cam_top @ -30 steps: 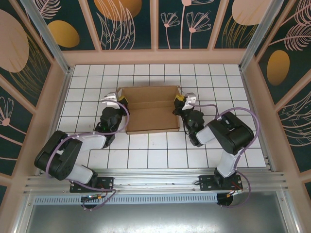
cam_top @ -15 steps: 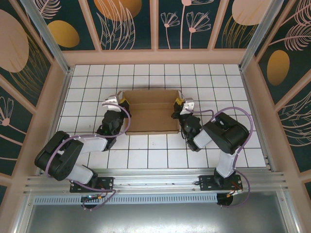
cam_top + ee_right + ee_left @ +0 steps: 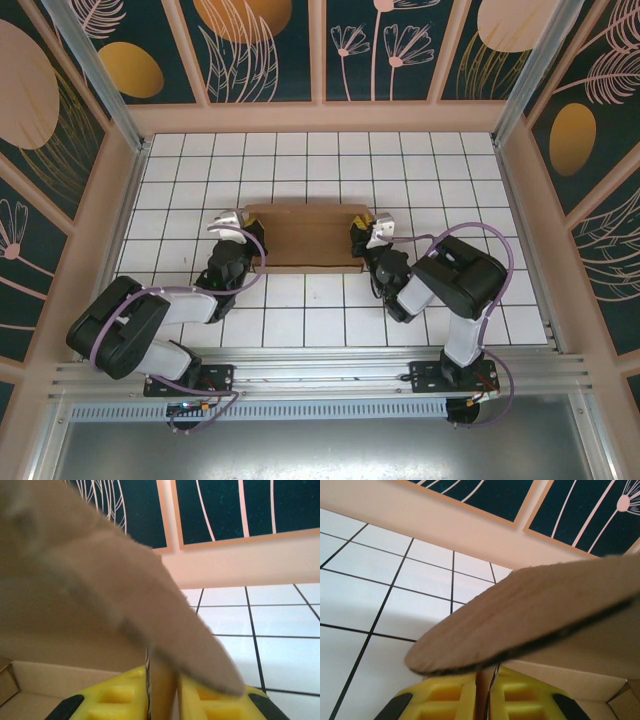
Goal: Fold the paper box
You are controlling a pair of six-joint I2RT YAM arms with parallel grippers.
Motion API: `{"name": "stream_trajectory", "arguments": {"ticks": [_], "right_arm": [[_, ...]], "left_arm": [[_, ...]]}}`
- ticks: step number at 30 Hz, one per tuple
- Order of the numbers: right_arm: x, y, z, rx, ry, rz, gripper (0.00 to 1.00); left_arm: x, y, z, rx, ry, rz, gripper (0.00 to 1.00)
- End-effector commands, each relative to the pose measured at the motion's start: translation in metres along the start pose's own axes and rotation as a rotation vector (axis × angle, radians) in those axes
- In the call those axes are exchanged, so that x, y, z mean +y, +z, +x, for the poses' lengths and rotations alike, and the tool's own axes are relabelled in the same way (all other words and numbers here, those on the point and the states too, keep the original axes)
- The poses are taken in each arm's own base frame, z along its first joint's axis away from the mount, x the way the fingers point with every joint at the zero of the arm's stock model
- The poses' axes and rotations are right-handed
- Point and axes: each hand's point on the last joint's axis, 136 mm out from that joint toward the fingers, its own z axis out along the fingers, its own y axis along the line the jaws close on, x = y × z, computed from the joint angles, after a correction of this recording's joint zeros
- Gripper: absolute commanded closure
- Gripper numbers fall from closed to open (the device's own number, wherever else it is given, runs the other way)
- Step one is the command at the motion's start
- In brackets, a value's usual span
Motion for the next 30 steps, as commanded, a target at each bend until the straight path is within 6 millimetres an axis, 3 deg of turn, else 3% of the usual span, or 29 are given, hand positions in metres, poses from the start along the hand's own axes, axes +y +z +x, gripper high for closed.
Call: {"name": "stream_trajectory", "arguments": {"ticks": [1, 7, 18, 24, 30], "right_arm": [[0.006, -0.008, -0.005, -0.034, 0.039, -0.032, 0.80], [0.003, -0.018, 0.004, -0.002, 0.026, -0.035, 0.75], [0.010, -0.034, -0.024, -0.053, 0.001, -0.119, 0.54], [0.016, -0.058, -0.046, -0.093, 0.037, -0.199, 0.55], [0.002, -0.084, -0.063, -0.118, 0.134, -0.187, 0.67]], "left_arm": [[0.003, -0.007, 0.017, 0.060, -0.014, 0.004, 0.89], [0.015, -0.012, 0.024, 0.069, -0.013, -0.039, 0.91], [0.022, -0.011, 0.018, 0.053, 0.015, -0.095, 0.93], [0.020, -0.008, 0.018, 0.063, 0.024, -0.091, 0.94], [0.017, -0.005, 0.016, 0.065, 0.034, -0.094, 0.94]]}}
